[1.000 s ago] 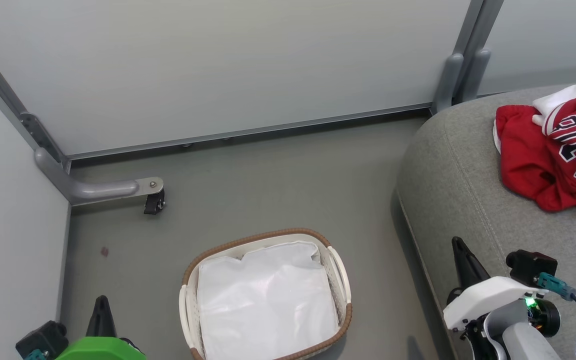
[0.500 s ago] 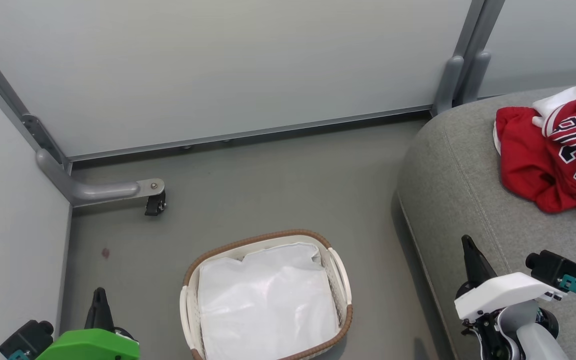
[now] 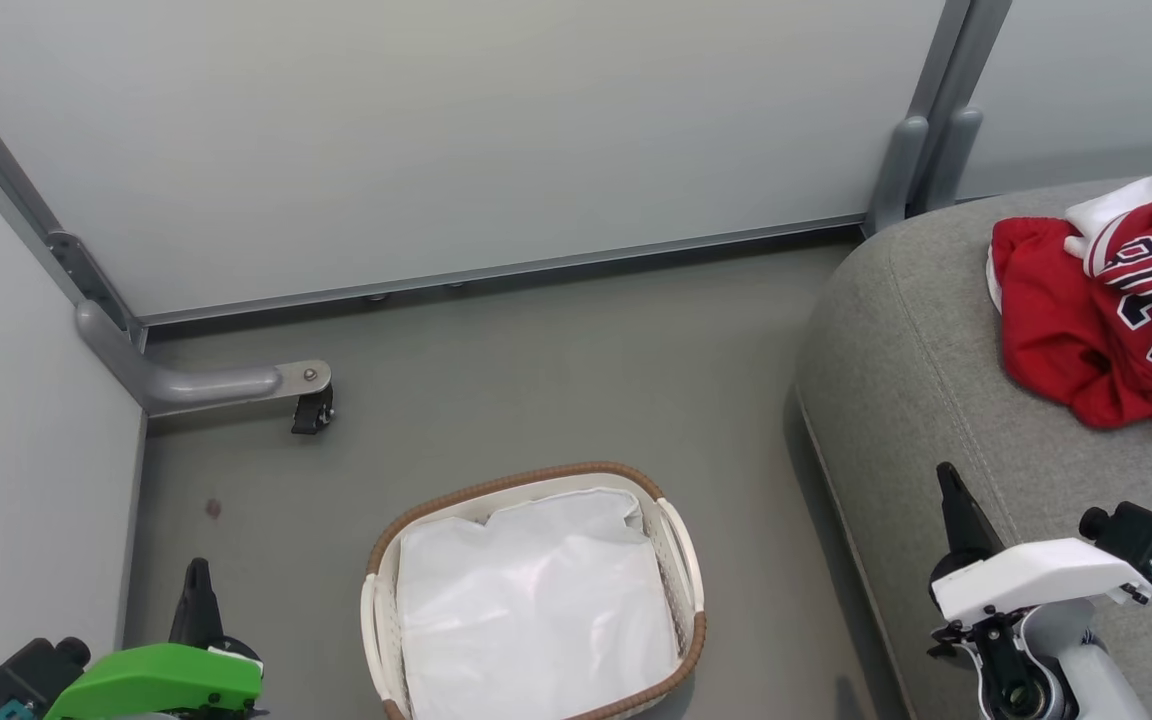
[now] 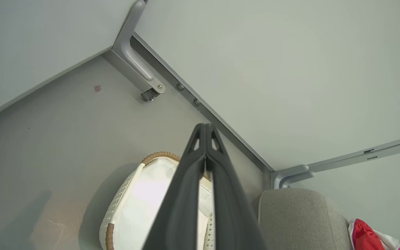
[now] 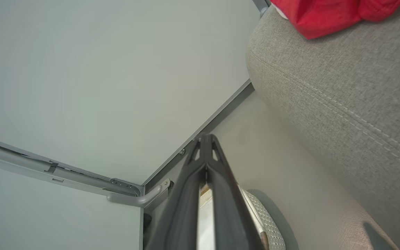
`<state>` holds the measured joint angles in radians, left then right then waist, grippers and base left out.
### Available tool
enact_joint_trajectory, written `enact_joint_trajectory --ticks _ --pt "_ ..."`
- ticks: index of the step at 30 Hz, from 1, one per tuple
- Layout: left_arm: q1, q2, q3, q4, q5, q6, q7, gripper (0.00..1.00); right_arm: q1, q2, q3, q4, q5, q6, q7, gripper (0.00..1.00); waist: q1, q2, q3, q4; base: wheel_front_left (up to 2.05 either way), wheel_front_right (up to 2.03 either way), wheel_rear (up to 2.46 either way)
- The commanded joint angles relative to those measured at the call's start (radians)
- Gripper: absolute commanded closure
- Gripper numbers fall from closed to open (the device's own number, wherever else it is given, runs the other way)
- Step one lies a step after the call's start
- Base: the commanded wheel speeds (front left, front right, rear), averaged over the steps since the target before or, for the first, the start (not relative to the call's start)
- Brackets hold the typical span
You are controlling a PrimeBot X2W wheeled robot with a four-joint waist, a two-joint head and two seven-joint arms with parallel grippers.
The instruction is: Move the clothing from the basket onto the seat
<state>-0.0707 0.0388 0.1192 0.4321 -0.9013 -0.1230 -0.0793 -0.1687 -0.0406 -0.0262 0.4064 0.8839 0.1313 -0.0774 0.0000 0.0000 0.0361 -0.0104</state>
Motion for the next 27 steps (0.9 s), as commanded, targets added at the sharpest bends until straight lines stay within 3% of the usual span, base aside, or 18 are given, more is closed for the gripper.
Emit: enact_joint_trajectory --ticks 1,27 --pt "-0.023 0.008 -0.001 -0.018 -0.031 -0.002 0.008 1.00 0.003 -0.006 -0.007 -0.019 0.030 0.000 0.007 1.00 0.0000 0.0000 0.000 0.000 0.00 0.00 0.00" --pt "-0.033 0.011 -0.003 -0.091 -0.314 -0.006 0.086 1.00 0.029 -0.009 -0.042 -0.080 0.320 0.000 0.085 1.00 0.0000 0.0000 -0.011 0.004 0.00 0.00 0.00"
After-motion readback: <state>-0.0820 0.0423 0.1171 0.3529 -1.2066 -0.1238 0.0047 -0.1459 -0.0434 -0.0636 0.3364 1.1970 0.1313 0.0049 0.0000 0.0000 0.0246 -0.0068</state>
